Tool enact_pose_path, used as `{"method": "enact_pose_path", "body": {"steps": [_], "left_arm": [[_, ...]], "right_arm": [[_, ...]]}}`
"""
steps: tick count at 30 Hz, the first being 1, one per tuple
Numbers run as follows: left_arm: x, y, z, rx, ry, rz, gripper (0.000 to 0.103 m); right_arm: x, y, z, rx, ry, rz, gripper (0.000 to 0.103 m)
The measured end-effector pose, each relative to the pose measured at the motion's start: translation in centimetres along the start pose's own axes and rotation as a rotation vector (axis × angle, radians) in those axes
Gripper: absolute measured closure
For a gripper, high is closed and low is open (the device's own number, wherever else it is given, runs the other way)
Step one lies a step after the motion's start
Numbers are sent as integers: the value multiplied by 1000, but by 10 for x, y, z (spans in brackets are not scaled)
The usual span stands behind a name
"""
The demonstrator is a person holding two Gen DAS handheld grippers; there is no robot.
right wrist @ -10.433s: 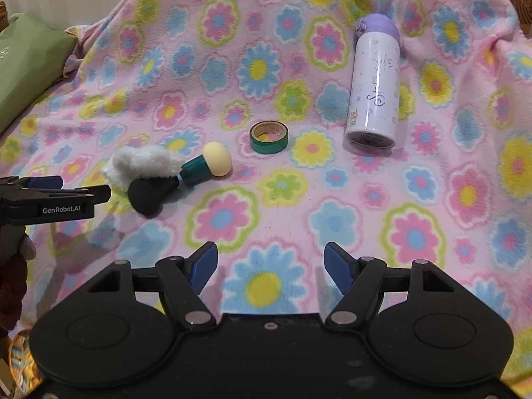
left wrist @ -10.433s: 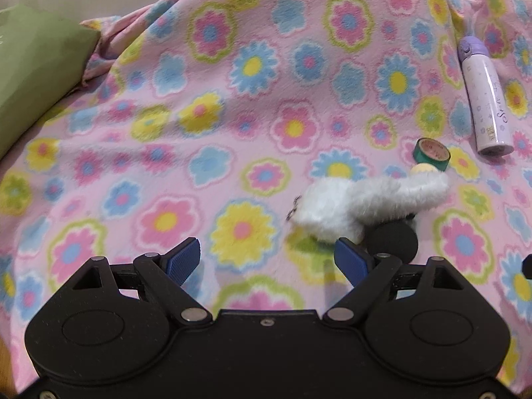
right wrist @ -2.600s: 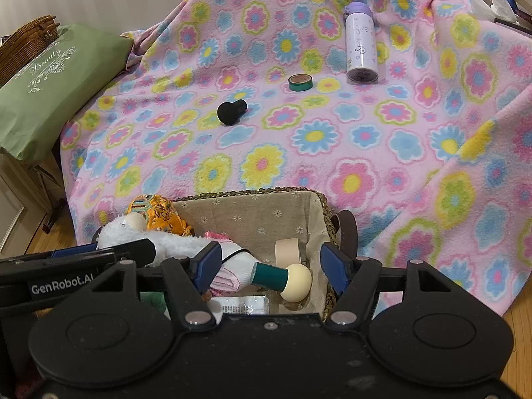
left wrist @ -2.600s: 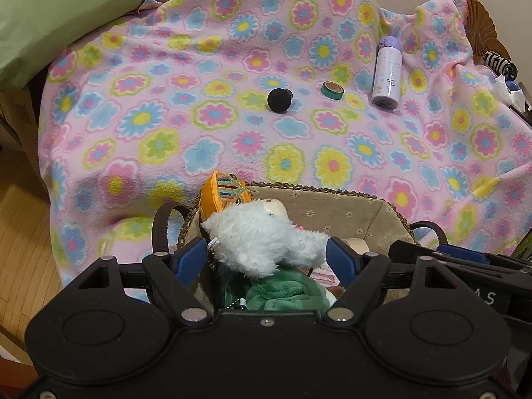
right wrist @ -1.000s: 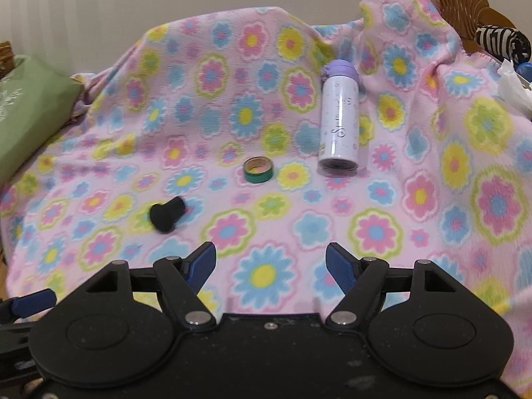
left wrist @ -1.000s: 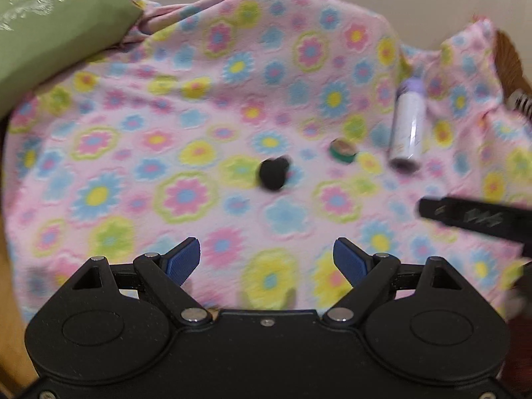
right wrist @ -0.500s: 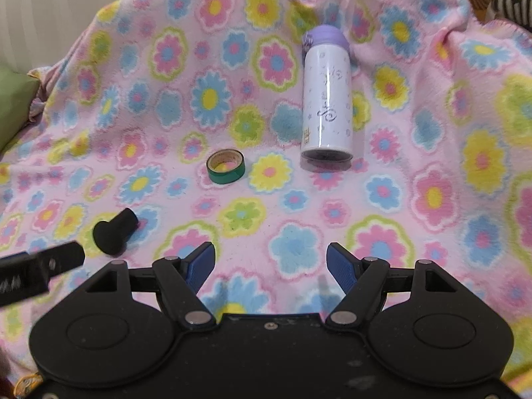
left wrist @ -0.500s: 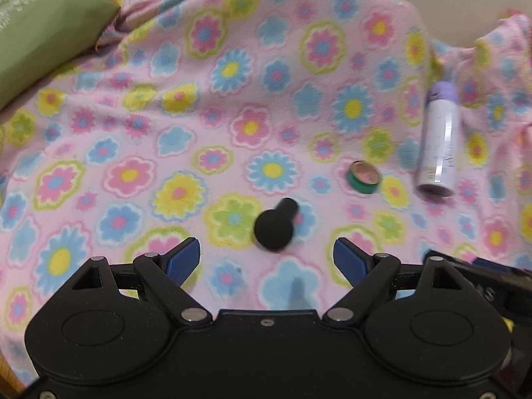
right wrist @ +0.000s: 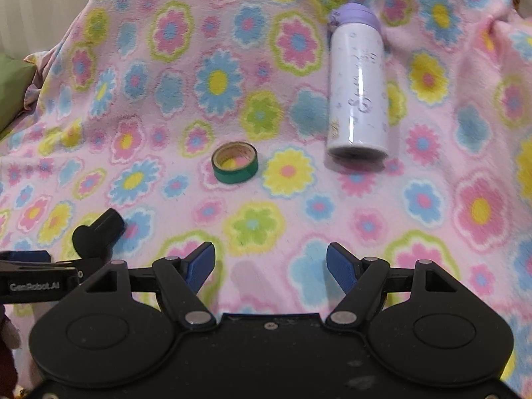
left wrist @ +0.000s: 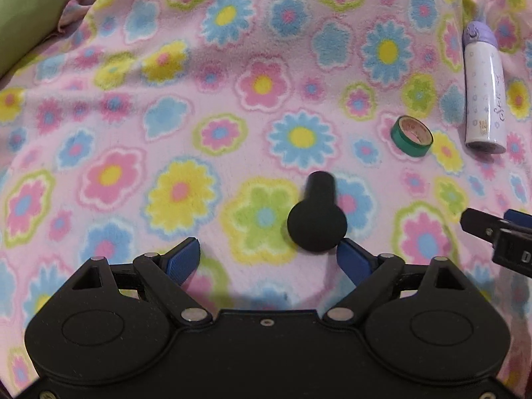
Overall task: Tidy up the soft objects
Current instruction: 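Lower the left tool onto the black sponge stick's round head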
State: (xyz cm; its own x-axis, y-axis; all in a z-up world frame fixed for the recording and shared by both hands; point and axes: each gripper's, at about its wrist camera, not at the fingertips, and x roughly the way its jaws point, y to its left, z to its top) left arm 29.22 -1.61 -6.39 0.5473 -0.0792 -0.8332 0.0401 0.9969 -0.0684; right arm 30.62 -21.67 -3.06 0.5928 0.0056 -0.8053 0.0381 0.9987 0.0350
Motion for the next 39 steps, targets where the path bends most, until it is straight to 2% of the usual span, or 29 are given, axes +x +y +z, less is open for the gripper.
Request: {"method": "enact_pose_path", "body": {"steps": [4, 10, 12, 14, 20, 24, 30, 34, 36, 37, 39], "left_arm": [[0, 6, 7, 13, -11, -6, 14], [-4, 13, 10, 82, -67, 42, 6], [-6, 16, 11, 101, -75, 49, 5], [-8, 18, 13, 125, -83, 54, 5], [-16, 25, 12, 198, -113, 95, 5], [-17, 32, 10, 144, -126, 131, 5], [-15, 44, 20, 39, -156, 265, 6], [4, 52, 40, 1, -169, 356, 9], [15, 52, 50, 14, -161, 393, 11], [18, 52, 55, 18, -156, 404, 17], [14, 53, 60, -12, -138, 413, 19]], "right_arm": [[18, 7, 6, -35, -17, 9, 29], [45, 11, 10, -55, -28, 23, 28], [49, 13, 8, -70, -46, 15, 25], [51, 15, 6, -84, -57, 26, 18], [53, 12, 7, -65, -56, 54, 13], [53, 11, 6, -56, -59, 59, 13], [52, 10, 6, -52, -60, 62, 13], [52, 10, 6, -52, -59, 63, 12], [52, 10, 6, -52, -58, 63, 12], [52, 10, 6, -51, -58, 64, 12], [52, 10, 6, -49, -59, 64, 12]]}}
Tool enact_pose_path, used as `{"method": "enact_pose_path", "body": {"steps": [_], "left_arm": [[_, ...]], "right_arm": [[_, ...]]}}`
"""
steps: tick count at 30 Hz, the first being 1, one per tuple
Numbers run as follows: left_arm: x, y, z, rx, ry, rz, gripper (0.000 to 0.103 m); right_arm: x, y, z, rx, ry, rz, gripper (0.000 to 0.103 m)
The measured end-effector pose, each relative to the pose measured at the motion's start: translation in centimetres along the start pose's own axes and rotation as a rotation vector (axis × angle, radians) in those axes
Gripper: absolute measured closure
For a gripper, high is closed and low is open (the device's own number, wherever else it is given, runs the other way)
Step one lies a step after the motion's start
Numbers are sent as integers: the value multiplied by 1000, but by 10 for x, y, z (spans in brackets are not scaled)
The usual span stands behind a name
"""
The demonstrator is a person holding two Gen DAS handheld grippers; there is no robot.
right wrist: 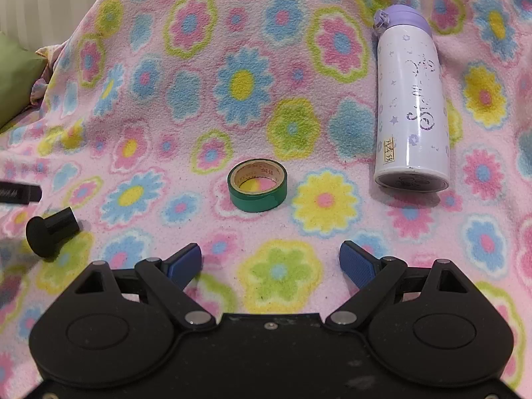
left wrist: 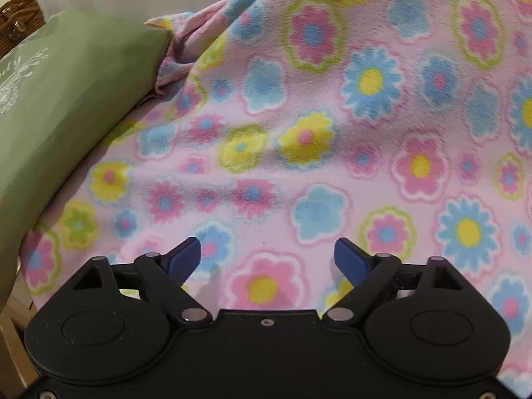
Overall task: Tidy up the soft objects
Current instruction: 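Lower the left tool onto the black sponge stick's round head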
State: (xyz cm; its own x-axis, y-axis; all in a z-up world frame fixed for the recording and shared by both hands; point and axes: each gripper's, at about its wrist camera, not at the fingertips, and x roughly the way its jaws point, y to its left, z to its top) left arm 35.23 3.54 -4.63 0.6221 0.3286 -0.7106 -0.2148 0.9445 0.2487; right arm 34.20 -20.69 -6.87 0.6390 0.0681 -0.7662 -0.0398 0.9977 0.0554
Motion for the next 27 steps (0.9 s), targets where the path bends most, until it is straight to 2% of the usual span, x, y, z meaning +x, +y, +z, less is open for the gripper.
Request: {"method": "enact_pose_path", "body": {"steps": [3, 4, 10, 13, 18, 21, 27], "left_arm": [[-21, 8, -9, -67, -4, -80, 17], [-27, 7, -15, -74, -11, -107, 13], [-49, -4, -47, -30, 18, -212, 12], [-55, -9, -53, 20, 20, -231, 13], [-60, -7, -55, 21, 39, -265, 13], [-56, -10, -60, 28, 62, -248, 14], [-57, -11, -59, -63, 82, -292, 14]], "right_arm": [[0, 0, 0, 4, 0, 3, 12], [0, 0, 0, 4, 0, 4, 12], [0, -1, 0, 8, 2, 6, 12], [0, -1, 0, 9, 3, 7, 12], [0, 0, 0, 8, 5, 4, 12], [-1, 0, 0, 8, 6, 3, 12], [-1, 0, 0, 12, 7, 0, 12]]}}
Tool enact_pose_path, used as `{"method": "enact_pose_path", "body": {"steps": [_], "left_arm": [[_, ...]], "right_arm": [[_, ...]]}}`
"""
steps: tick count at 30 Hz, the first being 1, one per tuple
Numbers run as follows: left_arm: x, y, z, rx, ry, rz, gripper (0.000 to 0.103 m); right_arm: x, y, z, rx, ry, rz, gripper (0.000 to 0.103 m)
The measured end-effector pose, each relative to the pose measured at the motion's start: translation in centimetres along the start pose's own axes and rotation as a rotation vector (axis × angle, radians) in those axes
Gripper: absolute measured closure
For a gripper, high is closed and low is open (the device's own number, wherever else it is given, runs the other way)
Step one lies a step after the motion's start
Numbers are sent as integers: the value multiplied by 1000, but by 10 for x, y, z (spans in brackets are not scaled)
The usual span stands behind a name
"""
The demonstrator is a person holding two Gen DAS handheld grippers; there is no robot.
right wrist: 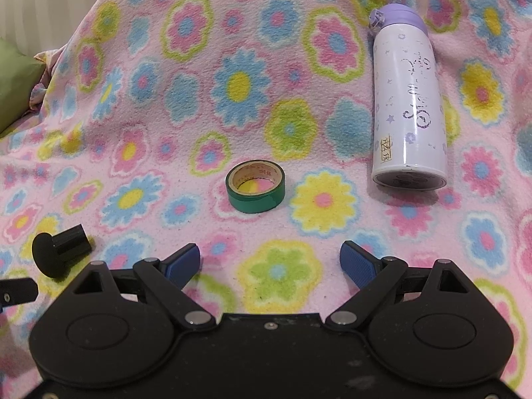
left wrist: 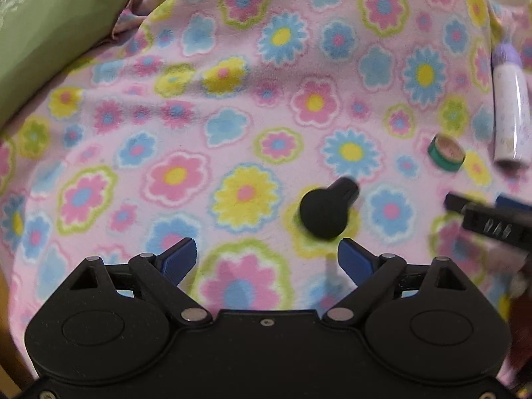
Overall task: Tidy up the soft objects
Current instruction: 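Lower the left tool onto the black sponge stick's round head, then close the left tool on the sponge stick head and lift it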
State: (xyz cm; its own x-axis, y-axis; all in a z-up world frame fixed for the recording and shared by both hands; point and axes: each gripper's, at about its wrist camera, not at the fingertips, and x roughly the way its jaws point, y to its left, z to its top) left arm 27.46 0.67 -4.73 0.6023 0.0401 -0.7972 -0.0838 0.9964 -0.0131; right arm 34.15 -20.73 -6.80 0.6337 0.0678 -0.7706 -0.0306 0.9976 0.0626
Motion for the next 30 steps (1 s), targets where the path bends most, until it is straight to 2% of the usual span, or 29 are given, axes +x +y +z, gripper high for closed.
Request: {"method": "enact_pose_path", "body": {"steps": [6, 8, 18, 19, 20, 21, 22, 23, 25, 30], "left_arm": [[5, -20, 17, -47, -14, 7, 15], [9, -25, 19, -45, 2, 0, 19], [20, -32, 22, -102, 51, 4, 20], [21, -33, 23, -99, 50, 9, 28], [22, -35, 24, -94, 50, 11, 41], [24, -36, 24, -88, 54, 6, 47], [25, -36, 24, -81, 61, -8, 59], [27, -36, 24, -74, 68, -22, 64], [27, -36, 22, -53, 58, -24, 68], [27, -31, 24, -3, 51, -55, 70]], "right_arm": [[0, 0, 0, 0, 1, 0, 12], [0, 0, 0, 1, 2, 0, 12], [-1, -1, 0, 4, 4, 4, 11], [-1, -1, 0, 4, 4, 4, 11], [-1, -1, 0, 3, 5, 4, 11], [-1, -1, 0, 3, 5, 4, 11], [-1, -1, 1, 3, 5, 4, 11], [-1, -1, 1, 4, 5, 5, 11], [-1, -1, 1, 4, 7, 6, 11], [-1, -2, 1, 4, 8, 6, 11]]}}
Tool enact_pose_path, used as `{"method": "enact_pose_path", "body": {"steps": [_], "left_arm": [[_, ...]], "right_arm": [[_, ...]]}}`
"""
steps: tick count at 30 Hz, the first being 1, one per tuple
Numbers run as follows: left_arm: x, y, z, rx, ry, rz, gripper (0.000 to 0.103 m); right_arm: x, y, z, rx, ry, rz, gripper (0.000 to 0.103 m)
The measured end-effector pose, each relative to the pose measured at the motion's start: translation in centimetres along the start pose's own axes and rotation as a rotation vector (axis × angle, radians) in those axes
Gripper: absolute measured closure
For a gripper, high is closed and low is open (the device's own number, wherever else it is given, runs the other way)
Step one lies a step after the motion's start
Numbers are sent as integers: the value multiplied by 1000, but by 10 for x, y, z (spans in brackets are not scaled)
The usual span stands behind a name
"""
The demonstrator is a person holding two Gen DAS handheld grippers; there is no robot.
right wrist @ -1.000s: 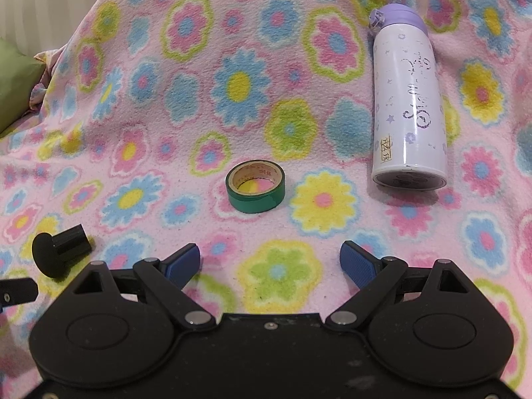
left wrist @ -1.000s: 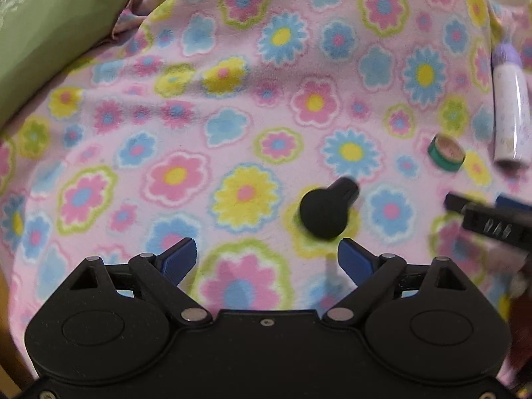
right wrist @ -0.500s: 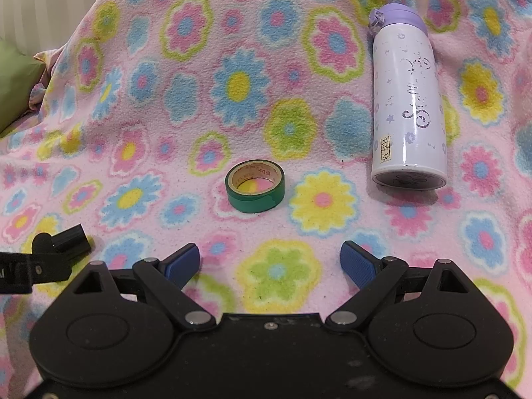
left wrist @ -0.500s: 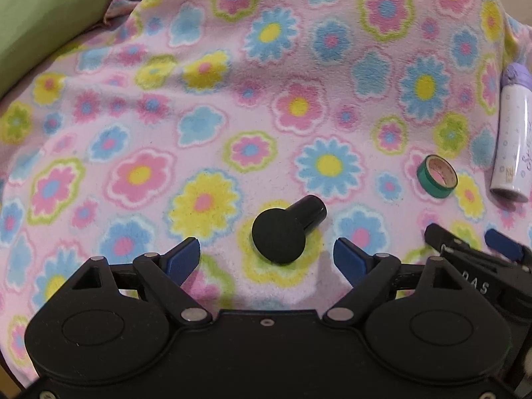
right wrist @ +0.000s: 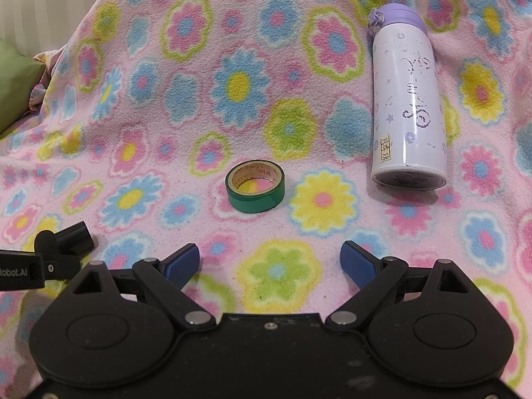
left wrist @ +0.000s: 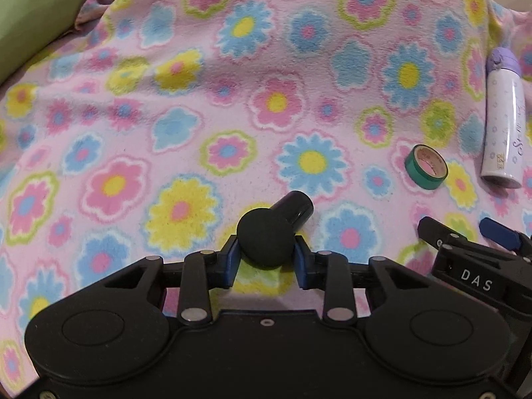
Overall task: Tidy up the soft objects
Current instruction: 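Close the left tool on the sponge stick head and lift it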
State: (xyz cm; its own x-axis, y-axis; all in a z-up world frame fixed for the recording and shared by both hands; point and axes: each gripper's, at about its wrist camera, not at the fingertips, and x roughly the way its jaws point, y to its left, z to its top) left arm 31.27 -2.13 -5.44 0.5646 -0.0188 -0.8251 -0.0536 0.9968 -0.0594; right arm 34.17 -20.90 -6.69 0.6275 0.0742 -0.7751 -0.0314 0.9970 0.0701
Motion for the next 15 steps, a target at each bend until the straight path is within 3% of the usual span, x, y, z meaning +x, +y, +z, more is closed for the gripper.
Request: {"method": "enact_pose_path", "body": {"steps": [4, 11, 15], "left_arm": [[1, 7, 6, 57, -12, 1, 70], [9, 12, 15, 270, -21, -21, 70], [13, 13, 15, 333, -12, -13, 70]], "right_arm": [[0, 0, 0, 0, 1, 1, 11], [0, -1, 0, 1, 3, 2, 11], [0, -1, 0, 0, 4, 2, 11]]}}
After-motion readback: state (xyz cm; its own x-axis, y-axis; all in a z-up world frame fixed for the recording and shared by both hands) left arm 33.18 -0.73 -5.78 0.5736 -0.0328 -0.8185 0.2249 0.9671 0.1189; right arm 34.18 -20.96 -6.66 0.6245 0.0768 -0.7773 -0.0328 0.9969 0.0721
